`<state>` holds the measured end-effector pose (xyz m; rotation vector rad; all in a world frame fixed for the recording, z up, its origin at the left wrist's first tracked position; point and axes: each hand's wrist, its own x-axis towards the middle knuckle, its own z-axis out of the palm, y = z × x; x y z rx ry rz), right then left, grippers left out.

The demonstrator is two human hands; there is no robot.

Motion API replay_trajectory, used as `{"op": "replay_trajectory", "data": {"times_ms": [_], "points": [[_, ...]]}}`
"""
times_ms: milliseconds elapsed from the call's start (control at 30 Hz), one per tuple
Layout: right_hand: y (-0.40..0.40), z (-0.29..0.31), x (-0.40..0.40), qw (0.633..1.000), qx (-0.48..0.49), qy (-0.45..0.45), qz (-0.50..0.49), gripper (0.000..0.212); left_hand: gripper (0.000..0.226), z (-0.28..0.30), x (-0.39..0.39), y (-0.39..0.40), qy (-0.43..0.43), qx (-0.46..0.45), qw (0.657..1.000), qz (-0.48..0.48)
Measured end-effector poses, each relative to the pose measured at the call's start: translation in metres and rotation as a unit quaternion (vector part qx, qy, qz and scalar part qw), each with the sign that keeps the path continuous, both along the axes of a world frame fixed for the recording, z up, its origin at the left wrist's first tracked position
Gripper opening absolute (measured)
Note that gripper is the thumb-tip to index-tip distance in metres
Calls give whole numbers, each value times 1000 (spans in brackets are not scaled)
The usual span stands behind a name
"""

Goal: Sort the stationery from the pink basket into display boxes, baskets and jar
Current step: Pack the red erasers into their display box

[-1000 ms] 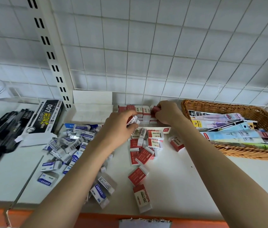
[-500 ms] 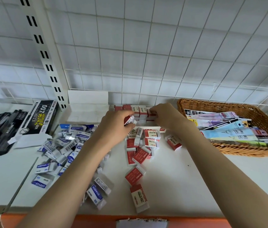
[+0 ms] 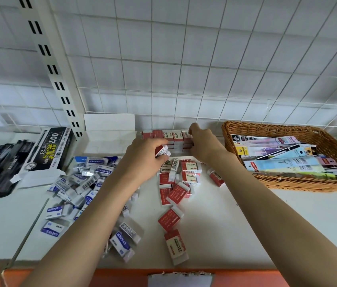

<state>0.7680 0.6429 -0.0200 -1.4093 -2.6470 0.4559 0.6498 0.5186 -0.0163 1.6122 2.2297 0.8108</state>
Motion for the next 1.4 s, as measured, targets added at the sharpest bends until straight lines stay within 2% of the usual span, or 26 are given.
{"op": "replay_trajectory", "data": {"times_ms": [233,700,933,1033,1133,1233,1400], "points": [[4,-7,-3,999,26,17,-42,18,43,5,1,0,24,-10,1000,-3],[4,-9,-3,1000,27,-4,-8,29,41,18,-3,2,45,-17,999,17],[-2,-1,13,994,104,19,-7,28,40,25,17,39,101,-2,995,19],[-8,-2,25,994,106,25,0,29,41,21,27,55,104,-51,993,33],[-12,-7,29,995,92,20,19,28,18,14,32,63,126,-85,987,59],[-14,-13,30,995,89,23,32,24,26,12,32,65,146,-86,983,75],[-15,-15,32,994,96,43,41,22,19,14,30,72,157,-137,977,52]]}}
